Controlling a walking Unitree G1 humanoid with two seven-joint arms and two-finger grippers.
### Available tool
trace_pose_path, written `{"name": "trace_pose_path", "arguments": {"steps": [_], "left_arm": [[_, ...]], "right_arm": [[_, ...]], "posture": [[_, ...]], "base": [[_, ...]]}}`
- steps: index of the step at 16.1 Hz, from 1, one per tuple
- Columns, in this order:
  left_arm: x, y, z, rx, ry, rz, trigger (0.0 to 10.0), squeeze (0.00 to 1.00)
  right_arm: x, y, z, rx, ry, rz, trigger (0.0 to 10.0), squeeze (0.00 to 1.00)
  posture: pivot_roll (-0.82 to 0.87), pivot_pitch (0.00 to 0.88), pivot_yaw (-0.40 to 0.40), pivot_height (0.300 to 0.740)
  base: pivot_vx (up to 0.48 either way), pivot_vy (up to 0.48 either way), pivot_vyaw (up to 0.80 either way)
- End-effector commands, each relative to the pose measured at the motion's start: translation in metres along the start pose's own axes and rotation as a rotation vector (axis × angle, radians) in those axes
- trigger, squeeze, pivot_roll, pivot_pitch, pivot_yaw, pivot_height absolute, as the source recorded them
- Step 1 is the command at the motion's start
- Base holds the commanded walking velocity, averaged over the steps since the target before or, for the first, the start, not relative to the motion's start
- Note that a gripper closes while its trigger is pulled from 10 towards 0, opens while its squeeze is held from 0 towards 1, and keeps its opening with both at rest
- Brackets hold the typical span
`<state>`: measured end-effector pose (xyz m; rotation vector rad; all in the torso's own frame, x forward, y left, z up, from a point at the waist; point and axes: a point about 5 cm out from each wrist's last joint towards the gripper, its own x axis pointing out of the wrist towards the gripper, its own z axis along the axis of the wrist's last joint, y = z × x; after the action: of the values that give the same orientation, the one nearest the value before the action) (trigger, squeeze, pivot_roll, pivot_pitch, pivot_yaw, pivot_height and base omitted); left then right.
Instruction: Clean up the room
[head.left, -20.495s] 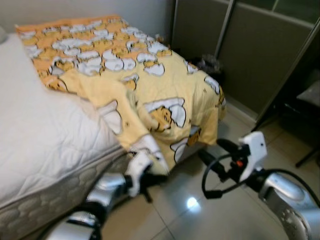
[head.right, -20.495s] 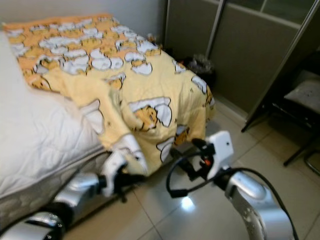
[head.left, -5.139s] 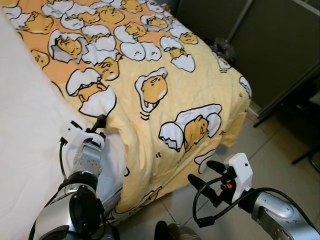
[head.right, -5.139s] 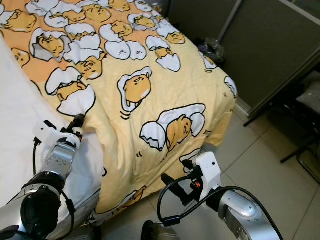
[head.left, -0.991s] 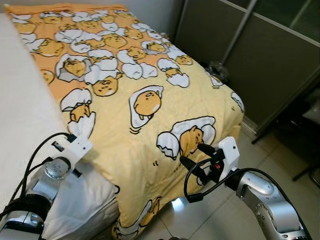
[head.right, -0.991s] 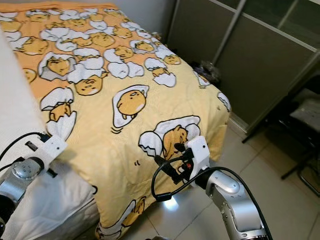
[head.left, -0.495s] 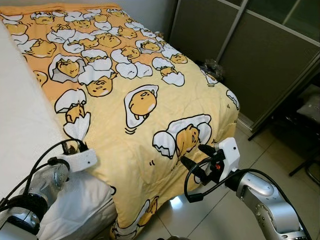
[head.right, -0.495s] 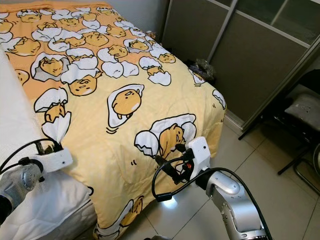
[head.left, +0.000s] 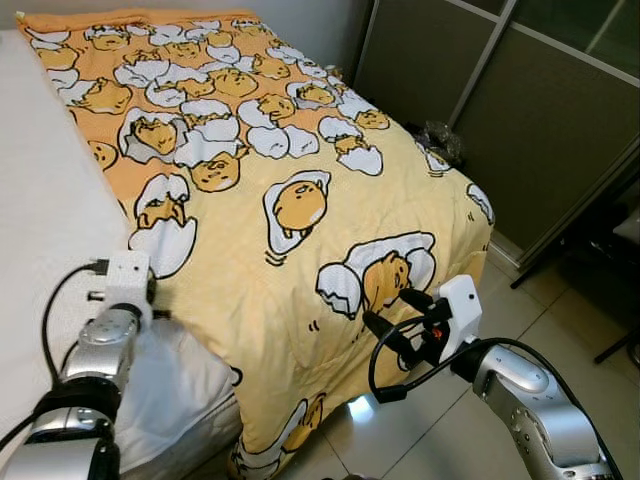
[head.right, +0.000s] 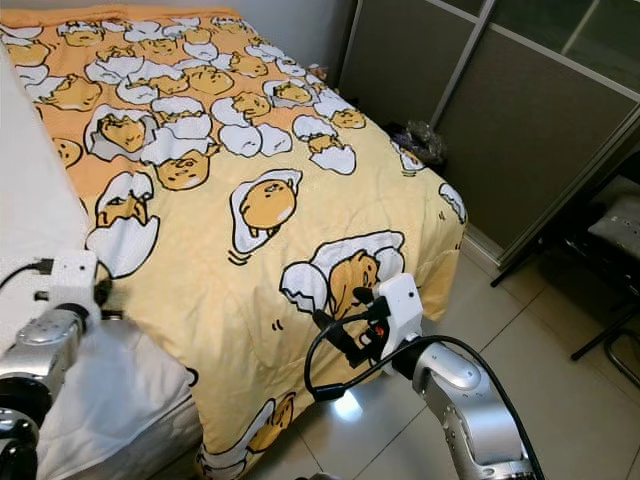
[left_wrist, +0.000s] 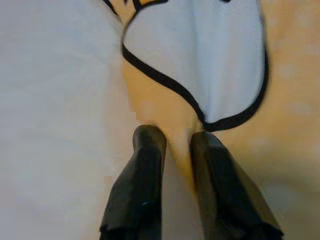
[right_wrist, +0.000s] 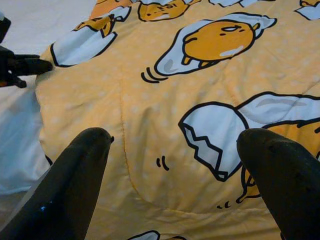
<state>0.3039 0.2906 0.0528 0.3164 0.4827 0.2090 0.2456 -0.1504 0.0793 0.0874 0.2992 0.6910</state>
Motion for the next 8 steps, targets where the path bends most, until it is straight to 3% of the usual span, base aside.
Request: {"name": "trace_pose_path", "arguments": {"steps": [1,2,3,4,5,8], "left_arm": [[-0.002,0.009,0.006,0.109,-0.023,0.037,10.0,1.0],[-0.004,0.018,0.015,0.112,-0.059,0.062,10.0,1.0],[-0.007,0.019,0.029,-0.003,-0.123,0.053,10.0,1.0],[-0.008,0.018,0.035,-0.061,-0.151,0.039,10.0,1.0],[-0.019,-0.002,0.047,-0.16,-0.209,-0.024,10.0,1.0],[-0.044,-0.045,0.055,-0.203,-0.241,-0.128,10.0,1.0]], "right_arm": [[-0.007,-0.005,0.001,-0.012,-0.006,-0.033,10.0,0.16],[-0.008,-0.004,0.0,-0.011,-0.006,-0.036,10.0,0.16],[-0.009,-0.005,0.0,-0.011,-0.009,-0.044,10.0,0.16],[-0.009,-0.005,0.001,-0.011,-0.011,-0.047,10.0,0.16],[-0.009,-0.006,0.003,-0.012,-0.017,-0.051,10.0,0.16],[-0.005,-0.007,0.006,-0.017,-0.03,-0.058,10.0,0.16]], "posture": [[-0.08,0.024,-0.129,0.74],[-0.08,0.023,-0.128,0.74],[-0.07,0.023,-0.126,0.74],[-0.07,0.023,-0.126,0.74],[-0.06,0.02,-0.124,0.74],[-0.05,0.016,-0.122,0.74]], "base": [[0.0,0.0,0.0],[0.0,0.0,0.0],[0.0,0.0,0.0],[0.0,0.0,0.0],[0.0,0.0,0.0],[0.0,0.0,0.0]]}}
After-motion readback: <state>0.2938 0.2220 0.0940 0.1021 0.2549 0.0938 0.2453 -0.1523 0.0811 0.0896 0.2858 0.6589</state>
